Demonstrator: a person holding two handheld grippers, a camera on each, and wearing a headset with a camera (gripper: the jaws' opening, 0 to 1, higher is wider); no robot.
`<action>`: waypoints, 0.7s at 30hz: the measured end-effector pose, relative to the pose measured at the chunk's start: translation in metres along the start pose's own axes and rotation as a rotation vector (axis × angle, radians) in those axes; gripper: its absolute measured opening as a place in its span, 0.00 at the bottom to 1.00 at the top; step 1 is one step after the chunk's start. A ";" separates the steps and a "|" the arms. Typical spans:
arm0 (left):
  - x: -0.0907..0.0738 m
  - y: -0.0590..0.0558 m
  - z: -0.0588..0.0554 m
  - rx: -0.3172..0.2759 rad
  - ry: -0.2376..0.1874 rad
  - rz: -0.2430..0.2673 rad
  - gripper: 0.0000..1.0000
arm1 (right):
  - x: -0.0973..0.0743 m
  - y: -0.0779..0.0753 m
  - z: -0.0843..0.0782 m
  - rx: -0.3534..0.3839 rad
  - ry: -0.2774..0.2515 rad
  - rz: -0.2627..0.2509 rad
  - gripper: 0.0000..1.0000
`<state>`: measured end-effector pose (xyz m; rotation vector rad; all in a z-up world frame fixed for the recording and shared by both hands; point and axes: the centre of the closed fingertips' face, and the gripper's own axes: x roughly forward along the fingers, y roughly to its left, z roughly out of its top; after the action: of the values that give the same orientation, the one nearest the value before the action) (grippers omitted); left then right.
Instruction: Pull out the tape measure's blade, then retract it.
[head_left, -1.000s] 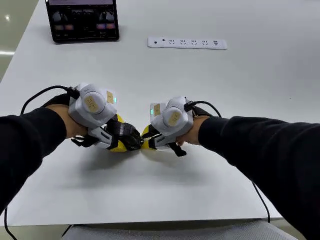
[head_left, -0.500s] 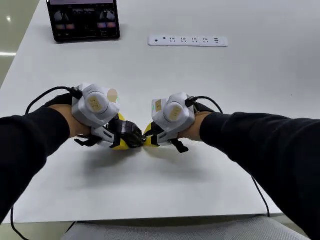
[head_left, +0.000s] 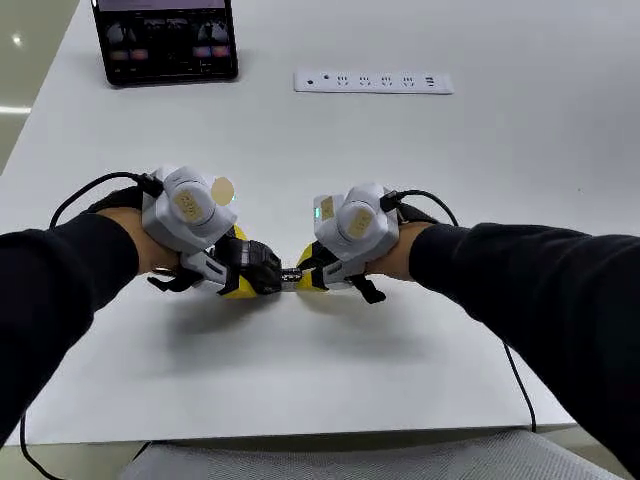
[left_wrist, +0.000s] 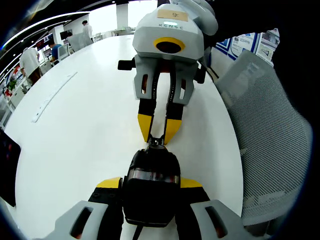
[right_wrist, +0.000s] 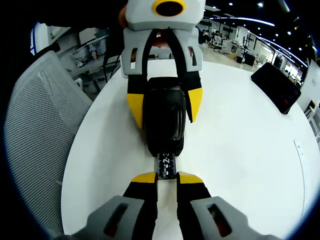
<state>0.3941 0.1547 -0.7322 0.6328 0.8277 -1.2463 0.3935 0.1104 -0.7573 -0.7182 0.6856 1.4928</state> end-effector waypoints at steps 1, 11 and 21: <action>0.000 0.000 0.000 -0.002 -0.001 0.000 0.36 | -0.001 0.000 -0.001 0.004 0.001 -0.001 0.08; 0.000 0.000 0.001 -0.013 -0.014 0.005 0.36 | 0.000 0.000 -0.001 -0.013 -0.012 0.005 0.11; 0.000 0.001 0.001 -0.014 -0.013 0.005 0.36 | 0.009 -0.001 0.010 0.048 -0.017 0.040 0.11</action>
<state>0.3952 0.1541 -0.7316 0.6145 0.8234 -1.2374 0.3935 0.1237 -0.7583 -0.6579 0.7243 1.5122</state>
